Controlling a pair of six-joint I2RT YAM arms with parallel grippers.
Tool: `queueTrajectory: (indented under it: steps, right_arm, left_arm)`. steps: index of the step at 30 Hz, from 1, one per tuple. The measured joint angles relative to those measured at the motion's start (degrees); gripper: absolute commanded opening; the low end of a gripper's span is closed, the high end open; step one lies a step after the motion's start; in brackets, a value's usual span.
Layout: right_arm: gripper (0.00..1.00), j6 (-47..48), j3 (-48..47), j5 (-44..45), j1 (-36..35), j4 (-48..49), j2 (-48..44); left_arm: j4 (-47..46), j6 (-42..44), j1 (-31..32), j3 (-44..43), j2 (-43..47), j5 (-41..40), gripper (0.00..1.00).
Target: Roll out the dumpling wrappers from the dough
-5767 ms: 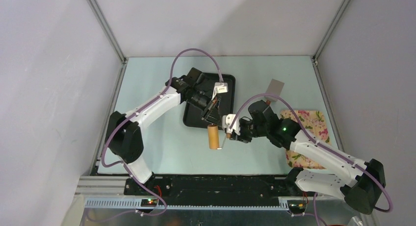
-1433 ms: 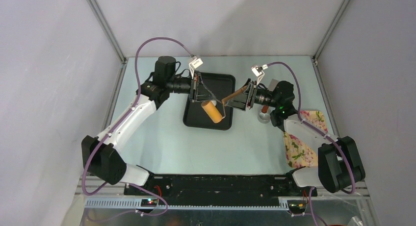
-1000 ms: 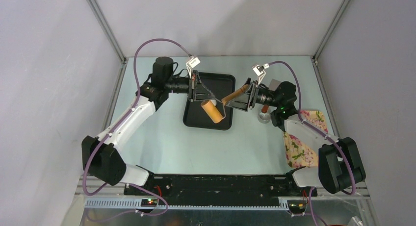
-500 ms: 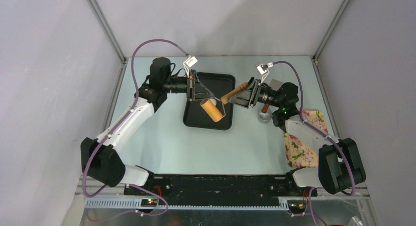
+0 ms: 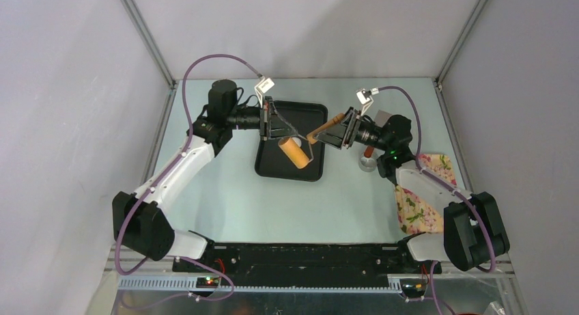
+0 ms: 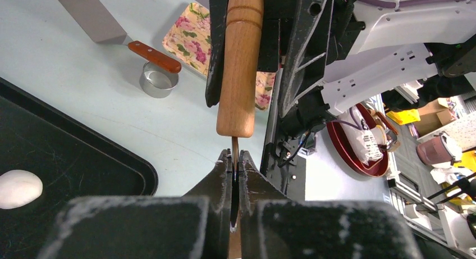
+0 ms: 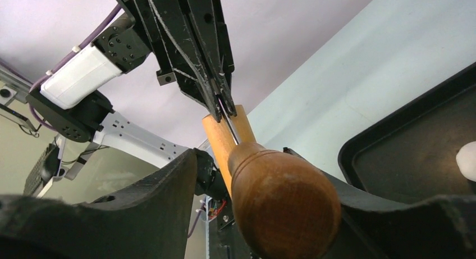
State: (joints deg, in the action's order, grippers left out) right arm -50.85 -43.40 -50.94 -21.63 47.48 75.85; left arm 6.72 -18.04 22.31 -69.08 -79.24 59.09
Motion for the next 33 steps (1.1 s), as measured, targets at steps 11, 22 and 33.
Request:
queueTrajectory:
  steps: [11, 22, 33]
  right_arm:
    - [0.00, 1.6, -0.1, 1.0, -0.5, -3.2, 0.1]
    - [0.00, 16.1, -4.6, 3.1, -2.3, -18.5, -0.5]
    - [0.00, 52.5, -20.4, 23.1, -9.2, -47.6, 3.4]
  left_arm:
    - [0.0, 0.1, -0.1, 0.3, 0.0, 0.6, 0.00]
    - [0.6, -1.0, -4.1, -0.5, -0.5, -1.9, 0.99]
    - [6.5, 6.3, -15.7, -5.6, -8.1, -28.4, 0.98]
